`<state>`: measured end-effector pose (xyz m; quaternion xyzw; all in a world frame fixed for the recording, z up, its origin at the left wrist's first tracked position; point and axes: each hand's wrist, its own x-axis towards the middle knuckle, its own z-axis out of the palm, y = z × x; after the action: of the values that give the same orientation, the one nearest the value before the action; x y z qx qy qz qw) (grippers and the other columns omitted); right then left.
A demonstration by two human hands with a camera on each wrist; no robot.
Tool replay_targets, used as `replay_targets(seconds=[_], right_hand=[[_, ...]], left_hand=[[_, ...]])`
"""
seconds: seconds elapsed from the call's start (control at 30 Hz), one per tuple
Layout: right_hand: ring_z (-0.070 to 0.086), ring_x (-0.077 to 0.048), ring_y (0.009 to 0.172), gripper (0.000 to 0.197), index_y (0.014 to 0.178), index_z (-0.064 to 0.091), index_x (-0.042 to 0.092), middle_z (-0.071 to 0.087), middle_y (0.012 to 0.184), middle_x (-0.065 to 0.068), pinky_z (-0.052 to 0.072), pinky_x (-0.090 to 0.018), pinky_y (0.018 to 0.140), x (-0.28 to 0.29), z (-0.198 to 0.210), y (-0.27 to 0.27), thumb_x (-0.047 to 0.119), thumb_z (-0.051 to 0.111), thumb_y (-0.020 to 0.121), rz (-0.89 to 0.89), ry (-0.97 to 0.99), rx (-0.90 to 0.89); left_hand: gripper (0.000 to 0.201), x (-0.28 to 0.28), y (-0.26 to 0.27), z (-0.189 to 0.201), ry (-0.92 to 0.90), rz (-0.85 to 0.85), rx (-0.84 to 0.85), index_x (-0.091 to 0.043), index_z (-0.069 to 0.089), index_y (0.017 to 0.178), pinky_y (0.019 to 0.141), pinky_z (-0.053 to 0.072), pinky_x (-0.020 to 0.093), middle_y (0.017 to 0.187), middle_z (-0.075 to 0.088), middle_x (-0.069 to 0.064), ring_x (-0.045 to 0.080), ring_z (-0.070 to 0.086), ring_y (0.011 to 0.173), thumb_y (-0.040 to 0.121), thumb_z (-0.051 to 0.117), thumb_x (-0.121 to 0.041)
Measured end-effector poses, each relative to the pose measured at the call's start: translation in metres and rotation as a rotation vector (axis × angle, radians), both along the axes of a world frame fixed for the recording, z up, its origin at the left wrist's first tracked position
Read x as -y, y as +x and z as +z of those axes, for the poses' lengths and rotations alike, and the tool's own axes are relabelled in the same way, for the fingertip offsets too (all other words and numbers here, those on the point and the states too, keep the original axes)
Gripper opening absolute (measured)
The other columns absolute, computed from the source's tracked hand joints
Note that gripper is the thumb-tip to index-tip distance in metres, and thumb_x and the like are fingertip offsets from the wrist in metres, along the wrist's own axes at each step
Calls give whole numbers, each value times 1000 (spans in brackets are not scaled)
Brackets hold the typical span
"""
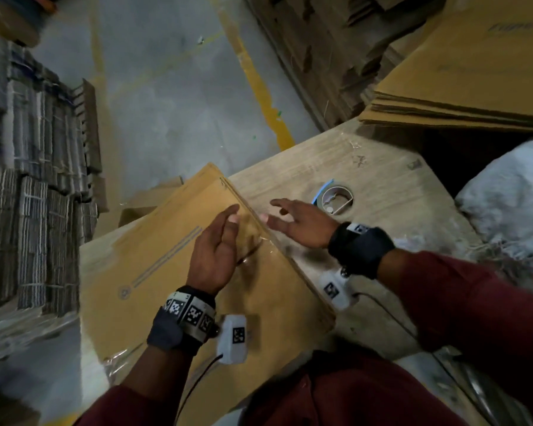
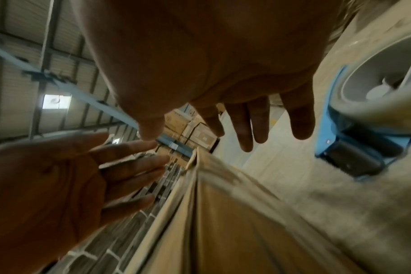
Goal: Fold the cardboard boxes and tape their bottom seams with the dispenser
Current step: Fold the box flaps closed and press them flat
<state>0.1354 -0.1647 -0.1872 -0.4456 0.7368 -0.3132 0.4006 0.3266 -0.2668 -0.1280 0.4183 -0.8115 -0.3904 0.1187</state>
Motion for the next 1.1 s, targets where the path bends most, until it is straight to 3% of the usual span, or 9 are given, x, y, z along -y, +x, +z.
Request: replay_targets(seconds=[0.07,0.17,0.33,0.43,0.57,0.77,0.87,0.97,1.1], right_hand=[[51,-28,135,97,157,32,22,51,149,-13,42,-42,109,3,-4,21,84,45,85,62,109,-58],[52,-31,134,99,158,31,19,51,150,-14,45,-43,105,9,-9,28,82,52,84,109,203,-168],[54,-29,133,107,159,26,22,54,148,-13,46,-42,105,15,-9,32,90,45,79,83,214,-189],[55,-30,132,114,159,25,19,55,147,-15,47,-44,105,19,-7,35,92,49,75,120,246,-245],[55,-35,129,109,160,22,19,55,143,-19,48,-45,102,21,1,36,88,47,79,170,231,-364],[47,-39,132,114,160,14,26,45,151,-16,45,-51,103,21,7,42,98,31,74,240,265,-620],[29,-39,147,116,161,7,24,26,163,-18,37,-57,112,24,18,51,99,17,72,273,275,-717],[15,-35,155,99,162,15,16,10,169,-17,29,-59,118,32,40,83,76,11,83,390,109,-864],[30,-34,151,77,154,38,3,24,165,-18,33,-63,112,34,41,153,53,24,97,832,-239,-953]], left_hand=[[51,-4,7,-6,30,94,-43,-24,63,140,112,37,24,141,62,-10,3,52,132,105,38,-52],[49,-13,19,-8,11,72,26,-18,62,142,107,33,18,145,62,-1,7,52,132,108,41,-46],[74,-33,44,-11,-49,-266,292,-16,45,154,108,42,40,152,53,14,34,53,134,89,31,-51],[86,-48,47,-28,-113,-475,590,-14,2,166,127,10,53,173,-2,10,27,5,160,98,39,-53],[101,-58,52,-43,-162,-469,664,-14,-14,164,124,-8,60,169,-25,4,21,-20,157,96,24,-79],[119,-58,89,-49,-68,-355,712,-16,-20,162,122,-15,60,167,-32,-1,17,-28,155,77,3,-96],[121,-47,118,-45,-56,-318,721,-16,-18,162,123,-14,60,168,-30,-1,16,-25,155,73,1,-97],[124,-36,147,-37,-33,-250,706,-15,-15,163,124,-12,59,169,-28,-1,16,-24,156,71,0,-97],[136,-24,199,-34,7,-236,716,-15,-16,163,124,-12,59,168,-29,-1,15,-24,156,58,-12,-102]])
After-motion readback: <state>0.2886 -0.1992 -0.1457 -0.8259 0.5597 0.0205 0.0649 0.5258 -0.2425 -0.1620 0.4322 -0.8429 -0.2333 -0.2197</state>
